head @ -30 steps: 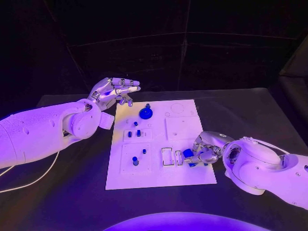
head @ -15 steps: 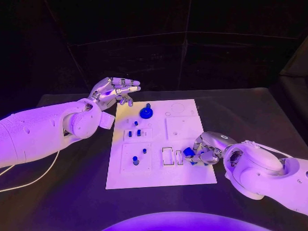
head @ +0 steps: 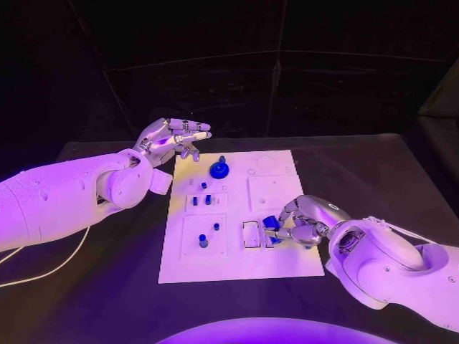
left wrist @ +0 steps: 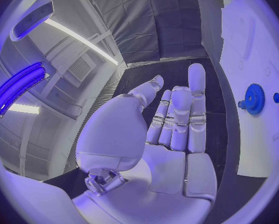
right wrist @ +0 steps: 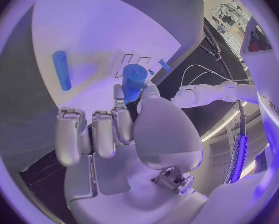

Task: Assemble the parts on the task board

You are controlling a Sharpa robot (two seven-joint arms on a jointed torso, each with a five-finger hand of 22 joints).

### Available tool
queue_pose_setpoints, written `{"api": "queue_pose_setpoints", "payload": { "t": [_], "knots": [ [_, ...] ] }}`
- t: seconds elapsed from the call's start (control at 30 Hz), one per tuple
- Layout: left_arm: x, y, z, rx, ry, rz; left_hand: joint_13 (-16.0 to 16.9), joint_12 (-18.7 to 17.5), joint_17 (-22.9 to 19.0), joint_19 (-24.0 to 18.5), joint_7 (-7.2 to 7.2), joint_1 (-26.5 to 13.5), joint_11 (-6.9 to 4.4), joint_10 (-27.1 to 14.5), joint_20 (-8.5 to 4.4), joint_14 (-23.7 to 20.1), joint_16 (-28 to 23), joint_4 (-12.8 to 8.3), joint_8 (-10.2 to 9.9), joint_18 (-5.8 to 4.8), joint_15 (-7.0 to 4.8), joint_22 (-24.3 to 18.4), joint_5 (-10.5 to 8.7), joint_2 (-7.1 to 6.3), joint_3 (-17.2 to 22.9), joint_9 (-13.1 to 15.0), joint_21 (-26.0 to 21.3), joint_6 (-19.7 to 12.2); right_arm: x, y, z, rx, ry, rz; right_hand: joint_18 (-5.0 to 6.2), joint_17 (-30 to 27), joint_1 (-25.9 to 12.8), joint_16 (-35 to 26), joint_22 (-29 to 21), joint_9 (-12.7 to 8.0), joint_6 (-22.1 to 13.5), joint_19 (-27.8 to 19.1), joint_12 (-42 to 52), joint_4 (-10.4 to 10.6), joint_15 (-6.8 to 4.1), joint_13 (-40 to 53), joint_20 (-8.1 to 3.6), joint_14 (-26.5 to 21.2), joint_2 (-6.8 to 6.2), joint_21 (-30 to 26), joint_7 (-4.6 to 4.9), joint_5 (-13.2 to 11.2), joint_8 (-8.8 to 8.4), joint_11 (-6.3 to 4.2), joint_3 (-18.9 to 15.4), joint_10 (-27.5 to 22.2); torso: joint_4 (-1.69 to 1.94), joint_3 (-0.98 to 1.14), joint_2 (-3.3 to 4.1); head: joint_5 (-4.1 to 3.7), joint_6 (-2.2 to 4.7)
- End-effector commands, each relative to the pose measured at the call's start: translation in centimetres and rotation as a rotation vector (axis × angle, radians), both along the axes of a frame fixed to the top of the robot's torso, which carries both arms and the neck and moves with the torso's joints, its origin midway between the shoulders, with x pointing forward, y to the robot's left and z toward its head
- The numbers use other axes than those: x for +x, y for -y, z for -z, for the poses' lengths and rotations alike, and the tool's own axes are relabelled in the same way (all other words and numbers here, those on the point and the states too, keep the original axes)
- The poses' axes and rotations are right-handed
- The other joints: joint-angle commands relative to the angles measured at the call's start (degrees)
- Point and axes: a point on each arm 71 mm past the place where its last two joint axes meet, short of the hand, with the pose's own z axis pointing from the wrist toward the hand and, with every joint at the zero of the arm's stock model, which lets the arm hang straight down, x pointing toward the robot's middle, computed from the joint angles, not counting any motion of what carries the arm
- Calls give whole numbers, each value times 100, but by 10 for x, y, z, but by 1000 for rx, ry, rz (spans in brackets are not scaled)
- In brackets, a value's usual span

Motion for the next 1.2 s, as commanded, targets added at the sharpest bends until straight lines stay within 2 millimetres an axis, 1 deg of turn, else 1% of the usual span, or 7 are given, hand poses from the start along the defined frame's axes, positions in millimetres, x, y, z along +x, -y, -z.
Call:
{"api": "queue_pose_setpoints", "payload": {
  "t": [0.03,0.7,0.8,0.9,0.97,1.1,1.2],
  "knots": [
    [0,2,-1,-11,0,12,5,37,-5,-6,-7,15,5,-41,36,-31,15,-11,32,31,13,-9,10,30,-30,9,-23,-49,1,-5,1,39,-28,13,-115,272,-110,9,961,18,1,178,-48,-2,-55,153,-48,370,37,23,-24,16,-21,-7,-64,18,-2,-6,8,16,-9],
    [-1,5,-1,-13,-2,21,5,37,-5,-6,-7,15,5,-41,36,-31,15,-11,32,31,13,-9,10,30,-30,9,-23,-49,10,-35,13,-22,-85,26,-101,172,-362,-51,912,167,130,139,-177,-5,-96,91,-83,349,165,-11,-87,-242,49,-58,-252,-10,2,-7,11,55,-41],
    [-1,5,-1,-14,-3,23,5,37,-5,-6,-7,15,5,-41,36,-31,15,-11,32,31,13,-9,10,30,-30,9,-23,-49,13,-36,13,-29,-73,36,-93,118,-459,-84,880,197,90,115,-290,-4,-96,10,-89,337,128,-33,-79,-545,31,-53,-349,-58,7,-7,10,59,-41],
    [-1,6,-1,-13,-3,23,5,46,-1,-7,-6,14,6,-50,38,-31,21,-13,38,31,14,-12,10,32,-38,9,-26,-57,15,-36,14,-41,-65,46,-64,-8,-726,-161,768,219,-33,28,-655,6,-70,-273,-72,309,-34,-109,-34,-1216,-40,-15,-451,-226,4,-9,10,68,-45],
    [-1,5,-1,-13,-4,23,5,46,-1,-7,-6,14,6,-50,38,-31,21,-13,38,31,14,-12,10,32,-38,9,-26,-57,15,-36,14,-45,-63,46,-43,-85,-903,-212,688,213,-126,-34,-963,9,-40,-514,-42,293,-246,-166,9,-1508,-101,22,-340,-367,-6,-7,5,71,-46],
    [-1,5,-1,-13,-4,22,5,46,-1,-7,-6,14,6,-50,38,-31,21,-13,38,31,14,-12,10,32,-38,9,-26,-57,15,-38,14,-50,-55,38,-22,-155,-1216,-267,612,209,-181,-89,-1226,26,-11,-708,-13,284,-630,-224,39,-1678,-153,52,-45,-464,-11,-2,6,79,-53],
    [-1,5,-1,-13,-4,22,5,48,-4,-7,-5,13,7,-55,38,-32,21,-13,40,31,15,-13,10,32,-41,9,-27,-61,13,-38,12,-47,-48,32,-15,-175,-1298,-284,587,203,-201,-107,-1298,27,-5,-760,-7,281,-706,-243,48,-1694,-171,60,37,-488,-11,0,6,83,-58]
  ]
}}
